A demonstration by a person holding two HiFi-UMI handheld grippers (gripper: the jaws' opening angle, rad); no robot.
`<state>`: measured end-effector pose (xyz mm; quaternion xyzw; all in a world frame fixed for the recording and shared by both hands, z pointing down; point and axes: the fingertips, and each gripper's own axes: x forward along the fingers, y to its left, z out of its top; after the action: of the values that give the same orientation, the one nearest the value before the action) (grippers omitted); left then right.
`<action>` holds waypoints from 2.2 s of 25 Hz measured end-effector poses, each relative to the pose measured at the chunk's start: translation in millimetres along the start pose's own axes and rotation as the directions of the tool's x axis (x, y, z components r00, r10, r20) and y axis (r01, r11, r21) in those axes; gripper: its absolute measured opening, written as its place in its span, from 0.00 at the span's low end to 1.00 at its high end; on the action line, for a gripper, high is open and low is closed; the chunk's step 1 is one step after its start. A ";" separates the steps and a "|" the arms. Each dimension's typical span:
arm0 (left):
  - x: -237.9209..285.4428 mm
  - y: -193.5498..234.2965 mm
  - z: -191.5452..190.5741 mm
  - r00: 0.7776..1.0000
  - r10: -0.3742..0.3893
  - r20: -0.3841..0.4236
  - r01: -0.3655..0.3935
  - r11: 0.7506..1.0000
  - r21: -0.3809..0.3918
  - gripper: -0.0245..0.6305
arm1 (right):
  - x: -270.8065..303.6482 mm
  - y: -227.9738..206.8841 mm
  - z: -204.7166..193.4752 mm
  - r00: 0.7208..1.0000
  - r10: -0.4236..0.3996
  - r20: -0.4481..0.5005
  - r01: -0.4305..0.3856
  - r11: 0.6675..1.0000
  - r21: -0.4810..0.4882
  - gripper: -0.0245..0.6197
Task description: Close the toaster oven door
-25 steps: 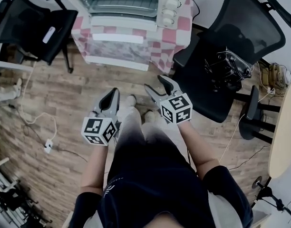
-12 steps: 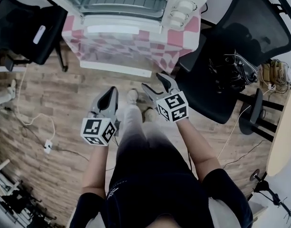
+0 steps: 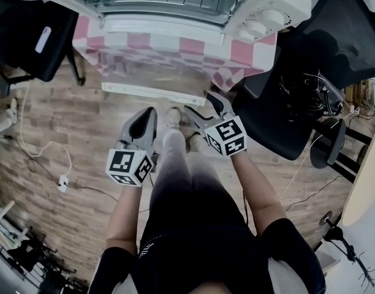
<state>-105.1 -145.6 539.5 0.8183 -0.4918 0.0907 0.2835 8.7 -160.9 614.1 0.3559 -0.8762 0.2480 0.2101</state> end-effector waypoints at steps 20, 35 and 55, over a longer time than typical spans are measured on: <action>8.3 22.9 -8.6 0.999 -0.013 -0.038 0.012 1.000 -0.020 0.06 | 31.8 10.9 -1.0 1.000 0.029 -0.003 -0.029 0.995 -0.091 0.49; -22.5 20.1 -9.6 1.000 0.012 -0.014 -0.012 1.000 -0.010 0.06 | 16.5 24.7 11.5 1.000 0.014 0.028 -0.012 0.996 -0.086 0.47; -69.0 -12.9 25.2 0.995 0.012 0.102 -0.013 1.000 0.017 0.06 | -27.6 52.0 75.5 0.988 0.005 0.152 0.002 0.999 -0.045 0.45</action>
<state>-131.8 -103.0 484.4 0.8212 -0.5100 0.0550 0.2501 -25.5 -158.2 524.7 0.3682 -0.8953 0.2005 0.1505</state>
